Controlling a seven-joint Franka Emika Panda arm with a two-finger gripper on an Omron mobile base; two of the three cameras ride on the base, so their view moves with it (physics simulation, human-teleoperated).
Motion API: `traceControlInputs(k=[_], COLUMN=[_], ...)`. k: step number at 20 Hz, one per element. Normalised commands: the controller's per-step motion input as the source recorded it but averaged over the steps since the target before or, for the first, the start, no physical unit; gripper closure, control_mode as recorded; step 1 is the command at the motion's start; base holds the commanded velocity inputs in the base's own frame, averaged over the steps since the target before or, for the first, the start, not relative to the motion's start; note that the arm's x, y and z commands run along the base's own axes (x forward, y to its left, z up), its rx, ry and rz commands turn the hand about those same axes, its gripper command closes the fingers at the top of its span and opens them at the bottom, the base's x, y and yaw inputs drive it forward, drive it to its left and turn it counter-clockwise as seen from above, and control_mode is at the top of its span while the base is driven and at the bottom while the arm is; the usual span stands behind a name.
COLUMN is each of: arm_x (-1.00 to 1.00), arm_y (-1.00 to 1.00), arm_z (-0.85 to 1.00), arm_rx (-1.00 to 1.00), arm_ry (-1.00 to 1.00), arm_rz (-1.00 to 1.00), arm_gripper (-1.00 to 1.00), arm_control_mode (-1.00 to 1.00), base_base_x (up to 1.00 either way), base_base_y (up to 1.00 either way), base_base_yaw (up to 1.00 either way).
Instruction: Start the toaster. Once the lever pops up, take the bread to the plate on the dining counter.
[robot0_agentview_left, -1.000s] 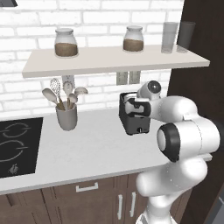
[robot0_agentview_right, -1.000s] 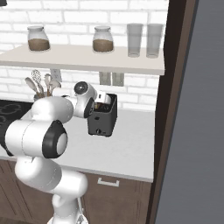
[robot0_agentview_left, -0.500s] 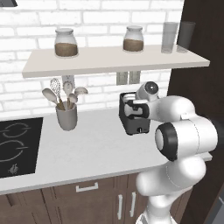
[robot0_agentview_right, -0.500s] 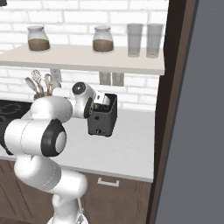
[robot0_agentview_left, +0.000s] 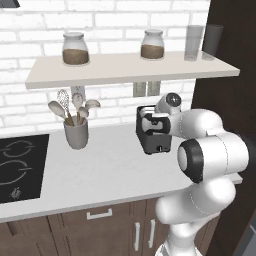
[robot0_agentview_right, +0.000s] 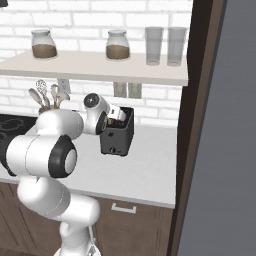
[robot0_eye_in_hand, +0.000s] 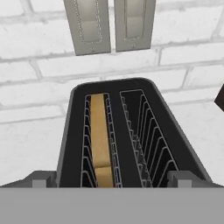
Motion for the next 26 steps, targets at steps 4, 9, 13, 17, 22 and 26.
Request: traceControlInputs(k=[4, 9, 13, 17, 22, 26], arm_x=[0.17, 0.12, 0.07, 0.03, 0.28, 0.36], arm_y=[0.00, 0.00, 0.04, 0.08, 0.03, 0.00], arm_z=[-0.02, -0.09, -0.17, -0.17, -0.11, -0.08], arm_rx=[0.00, 0.00, 0.00, 0.00, 0.00, 0.00], arm_ry=[0.07, 0.08, 0.06, 0.00, 0.00, 0.00], arm_rz=[0.00, 0.00, 0.01, 0.02, 0.02, 0.03], arm_gripper=[-1.00, -1.00, -1.00, -1.00, -1.00, -1.00], arm_control_mode=[-1.00, -1.00, -1.00, -1.00, -1.00, -1.00], base_base_x=[0.00, 0.00, 0.00, 0.00, 0.00, 0.00], base_base_y=[0.00, 0.00, 0.00, 0.00, 0.00, 0.00], base_base_yaw=[0.00, 0.00, 0.00, 0.00, 0.00, 0.00])
